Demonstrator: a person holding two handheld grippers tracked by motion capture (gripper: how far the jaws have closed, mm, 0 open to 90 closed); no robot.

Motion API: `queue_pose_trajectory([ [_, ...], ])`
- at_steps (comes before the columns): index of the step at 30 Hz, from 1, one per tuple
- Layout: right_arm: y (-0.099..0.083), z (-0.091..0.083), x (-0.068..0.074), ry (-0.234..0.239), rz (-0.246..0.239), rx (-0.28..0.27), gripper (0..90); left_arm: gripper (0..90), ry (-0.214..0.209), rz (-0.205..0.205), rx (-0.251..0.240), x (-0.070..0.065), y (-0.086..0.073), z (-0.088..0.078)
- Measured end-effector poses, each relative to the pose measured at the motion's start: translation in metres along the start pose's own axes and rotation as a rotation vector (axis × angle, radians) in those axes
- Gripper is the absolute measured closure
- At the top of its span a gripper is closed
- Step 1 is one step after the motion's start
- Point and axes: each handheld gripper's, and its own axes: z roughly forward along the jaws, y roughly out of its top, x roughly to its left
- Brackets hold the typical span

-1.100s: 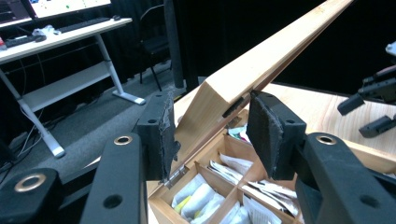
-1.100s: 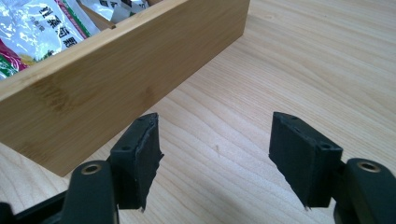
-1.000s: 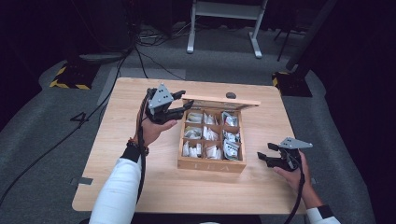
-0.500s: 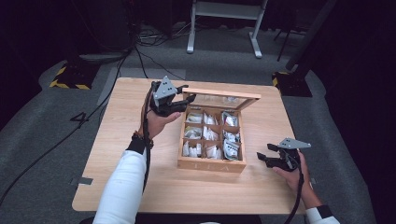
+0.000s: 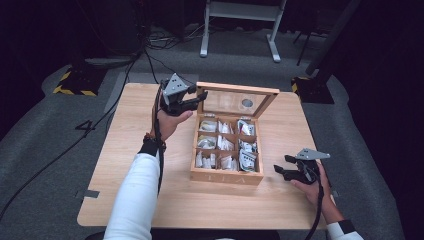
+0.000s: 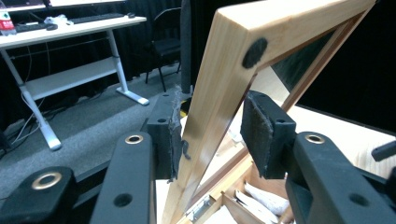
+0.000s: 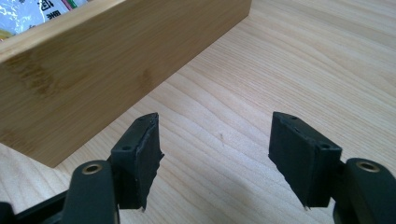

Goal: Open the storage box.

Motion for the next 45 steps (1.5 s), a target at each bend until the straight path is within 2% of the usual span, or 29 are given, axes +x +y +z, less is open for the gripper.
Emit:
queue_pose_trajectory([
  [9,-0.001,0.002,0.001,0.004,-0.007,0.009,34.4,59.7,0.021,-0.012,0.009,0.007,0.001,0.013],
  [16,-0.001,0.004,0.002,0.011,-0.013,0.014,34.3,59.2,0.054,-0.014,0.033,0.01,0.001,0.023],
  [17,-0.001,0.004,0.002,0.011,-0.013,0.014,34.3,59.2,0.063,-0.008,0.04,0.01,0.001,0.024],
  [20,-0.001,0.003,0.002,0.009,-0.012,0.009,34.5,59.0,0.065,-0.024,0.034,0.012,-0.002,0.028],
  [25,-0.002,0.003,0.002,0.01,-0.011,0.006,34.5,59.1,0.078,-0.025,0.062,0.017,-0.006,0.036],
  [33,-0.003,0.004,0.001,0.015,-0.004,0.01,34.5,59.0,0.108,-0.049,0.078,0.021,-0.015,0.049],
  [38,-0.003,0.004,0.002,0.016,-0.004,0.013,34.5,58.0,0.155,-0.036,0.12,0.019,-0.018,0.056],
  [42,-0.003,0.005,0.002,0.016,-0.011,0.015,34.4,58.2,0.165,-0.041,0.143,0.021,-0.022,0.061],
  [45,-0.003,0.005,0.002,0.017,-0.01,0.013,34.4,59.0,0.18,-0.035,0.178,0.022,-0.029,0.066],
])
